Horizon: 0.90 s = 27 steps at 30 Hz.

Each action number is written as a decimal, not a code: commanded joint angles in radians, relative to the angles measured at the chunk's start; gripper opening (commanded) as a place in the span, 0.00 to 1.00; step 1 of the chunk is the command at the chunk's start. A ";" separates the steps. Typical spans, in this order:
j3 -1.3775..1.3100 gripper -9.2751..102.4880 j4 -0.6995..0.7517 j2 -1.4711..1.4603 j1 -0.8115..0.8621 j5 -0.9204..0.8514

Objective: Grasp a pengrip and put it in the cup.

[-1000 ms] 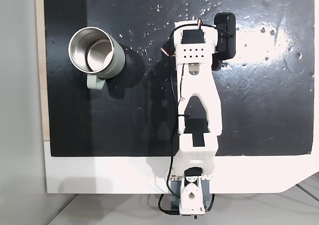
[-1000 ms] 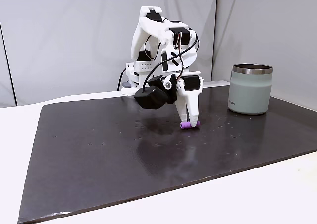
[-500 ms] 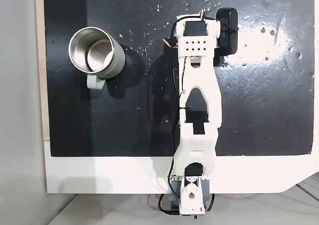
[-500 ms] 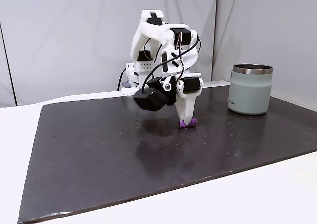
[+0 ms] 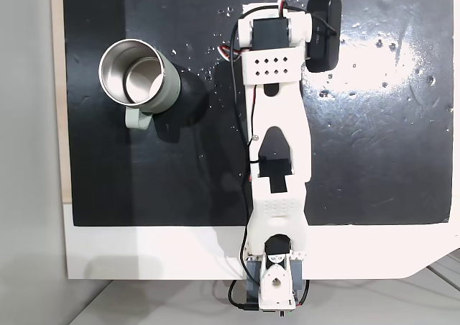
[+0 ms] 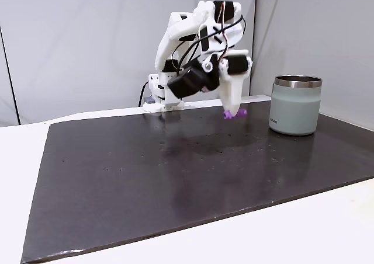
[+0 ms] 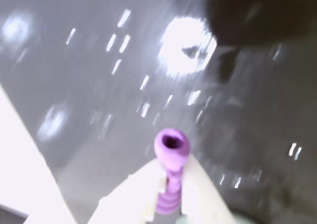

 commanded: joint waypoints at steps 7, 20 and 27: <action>-0.322 0.08 0.166 0.061 -0.163 -0.029; -0.365 0.08 0.192 0.140 -0.453 -0.092; -0.365 0.08 0.163 0.169 -0.532 -0.109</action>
